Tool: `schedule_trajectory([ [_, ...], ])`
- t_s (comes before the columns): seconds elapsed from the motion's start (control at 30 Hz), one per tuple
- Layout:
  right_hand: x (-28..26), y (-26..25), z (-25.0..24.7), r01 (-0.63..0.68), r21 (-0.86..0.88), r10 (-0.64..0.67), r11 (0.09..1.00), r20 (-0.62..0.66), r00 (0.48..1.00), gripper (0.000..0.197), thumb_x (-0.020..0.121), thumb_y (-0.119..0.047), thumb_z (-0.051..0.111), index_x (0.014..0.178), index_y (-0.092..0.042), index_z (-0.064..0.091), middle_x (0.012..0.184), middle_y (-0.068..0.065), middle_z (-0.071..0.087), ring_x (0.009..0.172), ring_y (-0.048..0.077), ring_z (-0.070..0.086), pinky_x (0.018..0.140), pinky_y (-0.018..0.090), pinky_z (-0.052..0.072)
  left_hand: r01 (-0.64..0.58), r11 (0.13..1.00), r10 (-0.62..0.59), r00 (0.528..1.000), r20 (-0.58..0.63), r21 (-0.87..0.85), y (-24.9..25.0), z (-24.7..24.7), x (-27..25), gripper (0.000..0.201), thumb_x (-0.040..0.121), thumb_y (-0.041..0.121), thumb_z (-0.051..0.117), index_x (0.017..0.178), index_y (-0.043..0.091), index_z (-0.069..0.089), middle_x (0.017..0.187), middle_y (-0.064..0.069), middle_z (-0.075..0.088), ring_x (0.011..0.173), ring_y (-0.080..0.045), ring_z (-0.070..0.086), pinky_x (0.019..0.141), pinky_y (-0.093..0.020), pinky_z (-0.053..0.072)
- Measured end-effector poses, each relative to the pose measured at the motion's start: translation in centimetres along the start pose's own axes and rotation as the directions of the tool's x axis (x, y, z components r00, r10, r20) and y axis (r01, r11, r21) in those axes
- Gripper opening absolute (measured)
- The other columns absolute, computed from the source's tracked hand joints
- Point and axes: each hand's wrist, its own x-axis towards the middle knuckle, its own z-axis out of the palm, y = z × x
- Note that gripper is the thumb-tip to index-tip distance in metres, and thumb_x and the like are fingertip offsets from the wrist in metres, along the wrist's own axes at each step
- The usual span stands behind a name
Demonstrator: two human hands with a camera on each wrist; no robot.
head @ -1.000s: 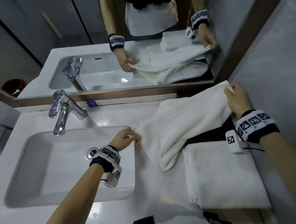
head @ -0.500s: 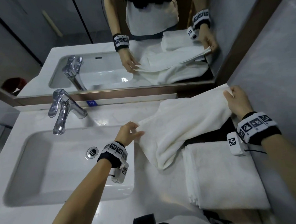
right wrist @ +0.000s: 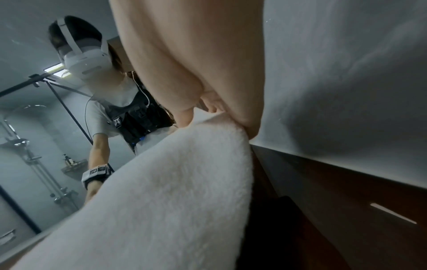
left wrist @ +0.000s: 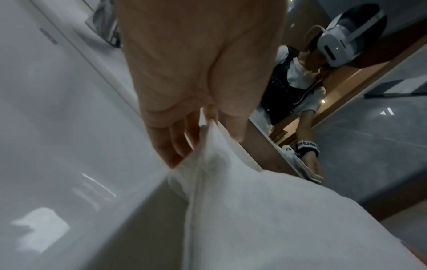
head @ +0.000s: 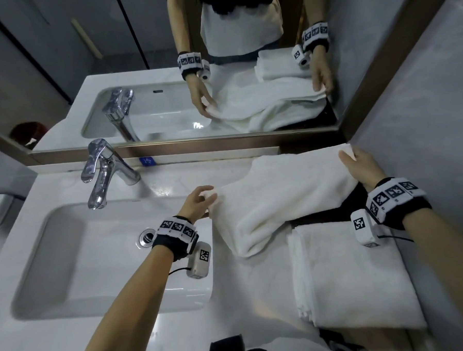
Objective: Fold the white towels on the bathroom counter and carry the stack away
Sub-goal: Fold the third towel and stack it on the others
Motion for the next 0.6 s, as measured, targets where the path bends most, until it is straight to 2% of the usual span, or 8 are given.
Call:
schedule_trajectory([
  [0.07,0.1,0.2,0.2,-0.057,0.023,0.056,0.998,0.033,0.998,0.044,0.095,-0.037,0.048,0.117,0.0,0.059,0.121,0.02,0.062,0.112,0.035,0.056,0.102,0.047,0.042,0.01,0.991,-0.007,1.0,-0.023,0.135,0.1,0.8,0.5,0.036,0.094,0.026,0.054,0.127,0.012,0.05,0.106,-0.016,0.054,0.097,-0.029,0.057,0.089,-0.046,0.053],
  [0.13,0.3,0.4,0.1,-0.066,0.044,0.066,0.997,0.013,0.998,0.04,0.095,-0.032,0.049,0.113,0.002,0.061,0.118,0.022,0.063,0.11,0.037,0.058,0.099,0.048,0.044,-0.024,0.971,0.046,0.995,-0.09,0.239,0.1,1.2,0.8,0.036,0.094,0.017,0.053,0.127,0.005,0.051,0.11,-0.021,0.057,0.101,-0.035,0.058,0.09,-0.047,0.052],
  [0.27,-0.1,-0.6,-1.1,0.055,0.121,-0.035,0.991,-0.157,0.987,0.028,0.094,-0.02,0.052,0.107,0.004,0.058,0.113,0.028,0.062,0.104,0.037,0.059,0.085,0.041,0.046,-0.17,0.976,0.201,0.944,-0.26,0.137,1.7,-0.7,1.0,0.025,0.09,0.005,0.054,0.113,-0.002,0.06,0.099,-0.015,0.06,0.089,-0.022,0.055,0.079,-0.036,0.047],
  [0.33,-0.7,-2.1,-1.7,0.155,0.083,-0.13,0.985,-0.244,0.961,0.026,0.095,-0.021,0.049,0.106,0.002,0.055,0.109,0.026,0.061,0.1,0.037,0.058,0.074,0.032,0.04,-0.263,0.961,0.275,0.909,-0.312,0.083,3.8,-1.8,0.5,0.013,0.089,0.007,0.055,0.099,0.001,0.063,0.087,-0.01,0.059,0.08,-0.018,0.051,0.069,-0.032,0.044],
  [0.37,-1.1,-3.0,-2.0,0.214,0.052,-0.191,0.975,-0.285,0.939,0.026,0.095,-0.022,0.047,0.107,0.001,0.053,0.108,0.025,0.06,0.099,0.035,0.057,0.07,0.027,0.034,-0.321,0.946,0.318,0.888,-0.333,0.049,5.2,-2.2,0.2,0.007,0.09,0.008,0.054,0.087,0.007,0.06,0.08,-0.006,0.055,0.074,-0.016,0.049,0.064,-0.028,0.041],
  [0.43,-2.0,-5.3,-2.6,0.33,0.051,-0.294,0.943,-0.339,0.894,0.028,0.097,-0.021,0.043,0.112,0.001,0.049,0.11,0.023,0.058,0.098,0.029,0.054,0.068,0.019,0.03,-0.411,0.911,0.385,0.831,-0.401,0.024,8.2,-2.8,-0.6,0.018,0.093,0.012,0.048,0.076,0.018,0.048,0.072,0.005,0.045,0.067,-0.009,0.041,0.059,-0.021,0.037],
  [0.53,-3.5,-8.2,-3.6,0.456,0.079,-0.389,0.887,-0.408,0.826,0.03,0.097,-0.023,0.04,0.118,-0.002,0.046,0.106,0.008,0.055,0.094,0.015,0.049,0.072,0.016,0.032,-0.563,0.822,0.534,0.709,-0.46,0.086,12.2,-3.3,-2.4,0.005,0.098,0.014,0.038,0.096,0.014,0.041,0.078,0.008,0.041,0.072,-0.007,0.041,0.064,-0.02,0.037],
  [0.6,-4.2,-9.7,-4.6,0.522,0.078,-0.434,0.85,-0.459,0.775,0.028,0.096,-0.025,0.04,0.113,-0.003,0.047,0.099,0.001,0.052,0.086,0.004,0.046,0.07,0.01,0.033,-0.658,0.742,0.626,0.608,-0.488,0.132,14.4,-3.6,-3.7,0.004,0.099,0.009,0.034,0.098,0.012,0.037,0.079,0.009,0.039,0.069,0.002,0.042,0.065,-0.015,0.037],
])
